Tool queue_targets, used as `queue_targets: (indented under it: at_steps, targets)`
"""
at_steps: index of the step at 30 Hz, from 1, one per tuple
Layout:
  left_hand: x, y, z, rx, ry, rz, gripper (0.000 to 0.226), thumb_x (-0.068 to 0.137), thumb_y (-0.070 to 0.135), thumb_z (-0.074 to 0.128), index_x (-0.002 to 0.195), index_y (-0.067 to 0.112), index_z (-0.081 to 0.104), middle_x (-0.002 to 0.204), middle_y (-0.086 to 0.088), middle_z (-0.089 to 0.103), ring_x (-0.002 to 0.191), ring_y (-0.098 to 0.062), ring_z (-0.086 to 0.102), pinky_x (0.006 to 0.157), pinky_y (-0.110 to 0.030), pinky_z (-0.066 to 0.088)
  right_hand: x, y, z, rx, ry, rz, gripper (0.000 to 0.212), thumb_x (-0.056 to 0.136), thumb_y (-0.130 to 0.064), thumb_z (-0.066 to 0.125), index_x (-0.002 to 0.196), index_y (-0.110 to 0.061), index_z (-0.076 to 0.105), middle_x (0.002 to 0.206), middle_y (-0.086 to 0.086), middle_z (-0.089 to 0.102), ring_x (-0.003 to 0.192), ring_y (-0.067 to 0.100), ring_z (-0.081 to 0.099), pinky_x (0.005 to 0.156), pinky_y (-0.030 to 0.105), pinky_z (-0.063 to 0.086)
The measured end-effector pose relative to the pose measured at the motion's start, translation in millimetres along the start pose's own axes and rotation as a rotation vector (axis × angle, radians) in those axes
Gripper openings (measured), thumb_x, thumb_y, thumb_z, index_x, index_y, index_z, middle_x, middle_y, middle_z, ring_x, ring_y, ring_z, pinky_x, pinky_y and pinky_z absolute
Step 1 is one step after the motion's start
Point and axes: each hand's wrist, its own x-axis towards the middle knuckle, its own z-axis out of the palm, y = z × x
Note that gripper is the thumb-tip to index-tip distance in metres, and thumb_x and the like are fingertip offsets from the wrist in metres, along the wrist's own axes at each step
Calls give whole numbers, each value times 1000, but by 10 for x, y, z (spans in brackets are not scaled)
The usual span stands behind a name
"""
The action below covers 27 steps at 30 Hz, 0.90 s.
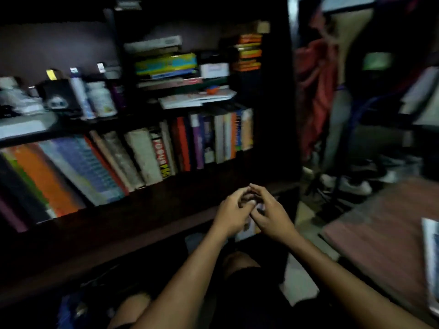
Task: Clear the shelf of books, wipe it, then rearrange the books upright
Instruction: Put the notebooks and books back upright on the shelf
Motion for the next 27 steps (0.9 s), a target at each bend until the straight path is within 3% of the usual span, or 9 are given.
queue_targets:
  at_steps: [4,6,9,13,15,17,21,25,27]
  targets:
    - [-96,657,917,56,-248,151,45,97,27,62,140,13,57,132,0,65,122,-14,60,105,-30,47,-848,207,-993,-27,166,116,52,91,-11,62,142,-17,48,126,-7,62,117,4,61,92,8,44]
    - [-142,923,1351,89,-331,220,48,92,31,63,135,11,60,128,-1,66,117,-11,61,102,-22,46,-1251,291,-1393,-32,227,151,53,86,-24,60,138,-15,52,127,-4,65,118,6,62,96,16,47]
    - [-257,1166,1789,96,-422,252,35,97,17,64,131,10,63,122,0,67,107,-4,59,85,-3,41,-1770,410,-1853,-160,257,227,53,86,-29,59,138,-20,53,134,-4,61,126,7,55,107,28,43]
    - [-476,1319,2252,97,-521,211,41,98,29,64,137,18,58,127,4,65,113,-7,60,103,-23,45,-2379,492,-2397,-659,408,363,60,82,-52,45,134,-25,55,128,-1,59,122,25,53,106,42,41]
    - [-582,1391,2440,70,-577,204,42,98,33,63,138,21,57,120,13,64,117,-9,60,106,-28,44,-2629,549,-2683,-807,411,585,75,77,-67,32,139,-29,50,139,0,52,132,25,44,113,48,32]
    - [-658,1455,2576,110,-591,267,38,99,35,60,135,26,57,119,16,61,123,-10,55,103,-25,41,-2894,629,-2957,-886,381,876,82,79,-77,32,149,-32,36,152,2,38,141,27,33,115,50,28]
    - [-760,1538,2784,281,-570,416,45,100,42,55,141,23,50,143,4,47,134,-15,41,99,-21,31,-3330,790,-3247,-692,373,1201,89,86,-78,47,154,-27,20,153,11,35,133,34,43,98,45,45]
    - [-763,1574,2954,348,-566,324,79,85,68,54,151,29,33,141,-3,48,136,-25,38,111,-39,36,-3303,874,-3028,-382,487,1105,65,97,-55,52,146,-14,38,150,16,44,134,33,44,101,39,40]
    - [-745,1593,3004,265,-564,221,83,71,77,54,143,35,42,131,1,60,126,-23,51,106,-43,44,-3186,858,-2902,-318,541,1044,62,99,-48,54,147,-14,37,149,15,45,135,32,43,100,36,38]
